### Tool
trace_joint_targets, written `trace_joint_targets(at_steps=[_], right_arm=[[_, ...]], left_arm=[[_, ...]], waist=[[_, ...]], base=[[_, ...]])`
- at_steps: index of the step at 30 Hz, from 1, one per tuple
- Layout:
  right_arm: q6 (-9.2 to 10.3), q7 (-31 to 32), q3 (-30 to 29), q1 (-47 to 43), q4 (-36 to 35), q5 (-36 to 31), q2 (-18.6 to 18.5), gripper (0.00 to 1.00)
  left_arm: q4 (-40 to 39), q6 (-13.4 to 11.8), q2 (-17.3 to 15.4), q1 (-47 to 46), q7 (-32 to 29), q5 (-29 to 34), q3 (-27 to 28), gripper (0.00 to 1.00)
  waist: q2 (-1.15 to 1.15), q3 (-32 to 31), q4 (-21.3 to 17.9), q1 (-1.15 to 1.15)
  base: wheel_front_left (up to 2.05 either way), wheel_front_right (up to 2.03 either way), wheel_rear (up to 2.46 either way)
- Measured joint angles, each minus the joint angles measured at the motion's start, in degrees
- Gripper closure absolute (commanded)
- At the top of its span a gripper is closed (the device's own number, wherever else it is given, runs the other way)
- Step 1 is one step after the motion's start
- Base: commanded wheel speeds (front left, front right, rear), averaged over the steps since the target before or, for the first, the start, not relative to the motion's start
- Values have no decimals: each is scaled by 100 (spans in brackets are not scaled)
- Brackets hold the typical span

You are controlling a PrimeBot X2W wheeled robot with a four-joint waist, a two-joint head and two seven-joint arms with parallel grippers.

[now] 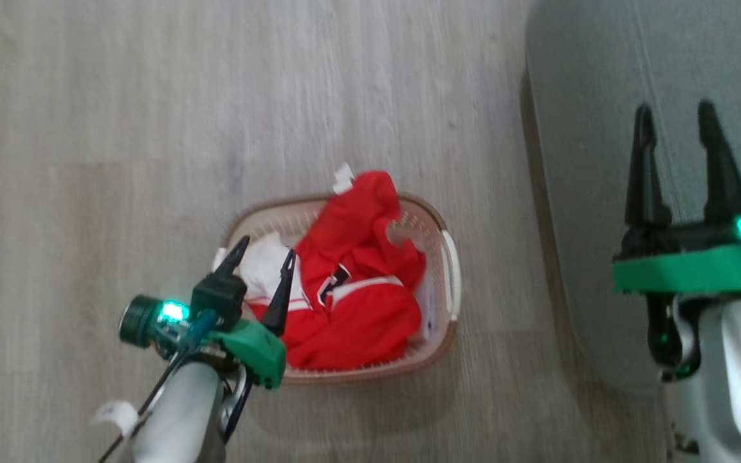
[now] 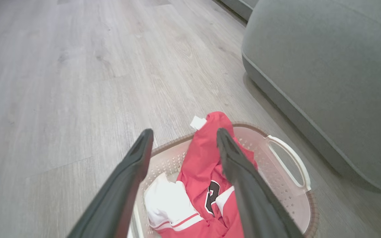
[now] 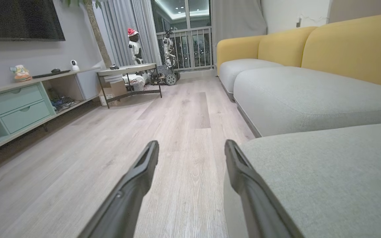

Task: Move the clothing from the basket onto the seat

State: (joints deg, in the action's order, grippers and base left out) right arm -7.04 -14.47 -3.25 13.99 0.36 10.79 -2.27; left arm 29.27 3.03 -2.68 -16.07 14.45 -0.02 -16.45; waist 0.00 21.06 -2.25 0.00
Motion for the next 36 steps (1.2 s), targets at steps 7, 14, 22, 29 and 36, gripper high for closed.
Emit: trace_joint_targets(at_steps=[7, 14, 22, 29, 36], right_arm=[[0, -1, 45, 569, -189, 197, -5, 0], [-1, -15, 78, 840, -279, 366, -7, 0], [-1, -15, 160, 1102, -441, 536, -7, 0], [-2, -16, 210, 1142, -559, 595, -7, 0], [-2, -16, 292, 1215, -588, 642, -7, 0]], left_arm=[[847, 90, -26, -783, 0, 197, -264, 0], [1735, 205, -148, -1225, 0, 475, -706, 0], [2772, 305, -263, -1798, 0, 592, -1020, 0], [3555, 343, -255, -2254, -85, 676, -1196, 0], [4075, 34, -254, -2482, -247, 672, -1195, 0]], waist=[[0, 761, -412, 0], [0, 1373, -826, 1], [0, 1917, -1214, 1], [0, 2253, -1423, 1], [0, 2375, -1536, 1]], base=[[0, 0, 0], [0, 0, 0], [0, 0, 0], [0, 0, 0], [0, 0, 0]])
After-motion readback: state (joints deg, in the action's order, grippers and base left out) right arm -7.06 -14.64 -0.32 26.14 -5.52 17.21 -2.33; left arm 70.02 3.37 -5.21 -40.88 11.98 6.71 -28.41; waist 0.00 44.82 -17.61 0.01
